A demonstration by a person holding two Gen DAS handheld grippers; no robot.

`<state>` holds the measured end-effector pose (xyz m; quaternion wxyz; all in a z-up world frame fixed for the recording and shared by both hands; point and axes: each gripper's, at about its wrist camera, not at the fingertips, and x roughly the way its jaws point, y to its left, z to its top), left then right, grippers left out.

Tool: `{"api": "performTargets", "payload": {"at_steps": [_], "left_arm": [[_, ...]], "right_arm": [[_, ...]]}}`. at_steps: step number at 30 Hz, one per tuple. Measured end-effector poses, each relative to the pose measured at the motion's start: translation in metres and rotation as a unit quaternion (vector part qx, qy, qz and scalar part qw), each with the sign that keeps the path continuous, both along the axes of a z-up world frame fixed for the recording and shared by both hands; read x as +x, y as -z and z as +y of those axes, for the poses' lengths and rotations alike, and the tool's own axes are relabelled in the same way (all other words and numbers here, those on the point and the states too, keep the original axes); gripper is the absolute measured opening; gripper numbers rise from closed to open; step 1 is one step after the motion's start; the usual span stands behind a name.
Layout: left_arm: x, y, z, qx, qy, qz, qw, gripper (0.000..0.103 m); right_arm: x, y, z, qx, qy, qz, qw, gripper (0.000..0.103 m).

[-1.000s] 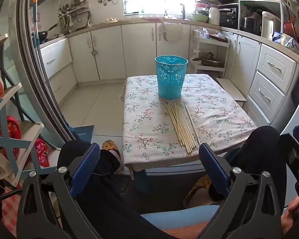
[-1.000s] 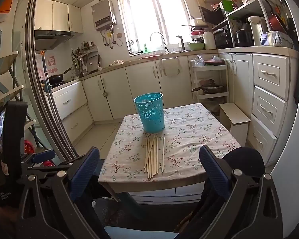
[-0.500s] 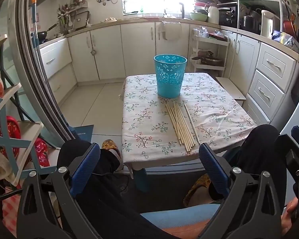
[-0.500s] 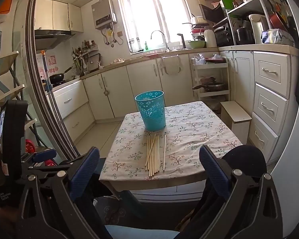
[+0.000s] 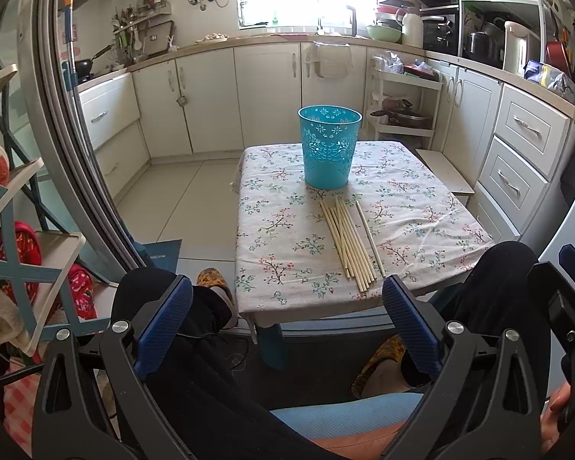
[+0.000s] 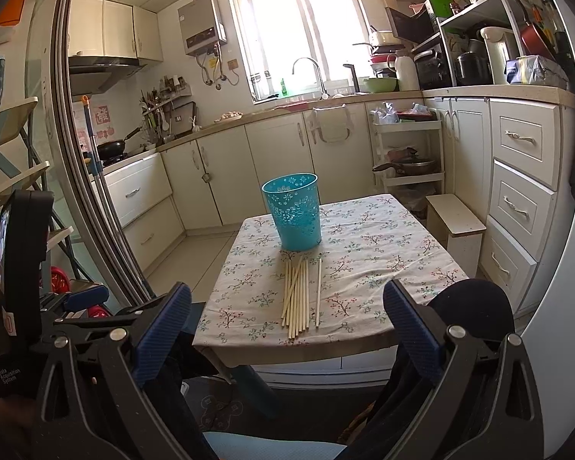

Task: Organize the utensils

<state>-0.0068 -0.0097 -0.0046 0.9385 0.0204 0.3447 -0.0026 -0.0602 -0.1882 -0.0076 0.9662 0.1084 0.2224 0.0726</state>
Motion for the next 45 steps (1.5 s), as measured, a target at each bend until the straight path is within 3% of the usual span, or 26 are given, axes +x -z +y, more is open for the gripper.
{"api": "performTargets", "payload": {"at_steps": [27, 38, 45], "left_arm": [[0.01, 0.003, 0.0, 0.005, -0.004, 0.009, 0.9999, 0.095], [0.056, 0.026, 0.009, -0.011, -0.008, 0.041, 0.9991, 0.095], [0.096, 0.044, 0.009, -0.021, -0.012, 0.064, 0.9977, 0.095]], "right_arm": [[0.009, 0.004, 0.0, 0.008, -0.017, 0.013, 1.0, 0.096], [0.042, 0.018, 0.0, 0.004, -0.011, 0.053, 0.999, 0.096], [0.089, 0.036, -0.007, 0.006, 0.001, 0.089, 0.996, 0.096]]}}
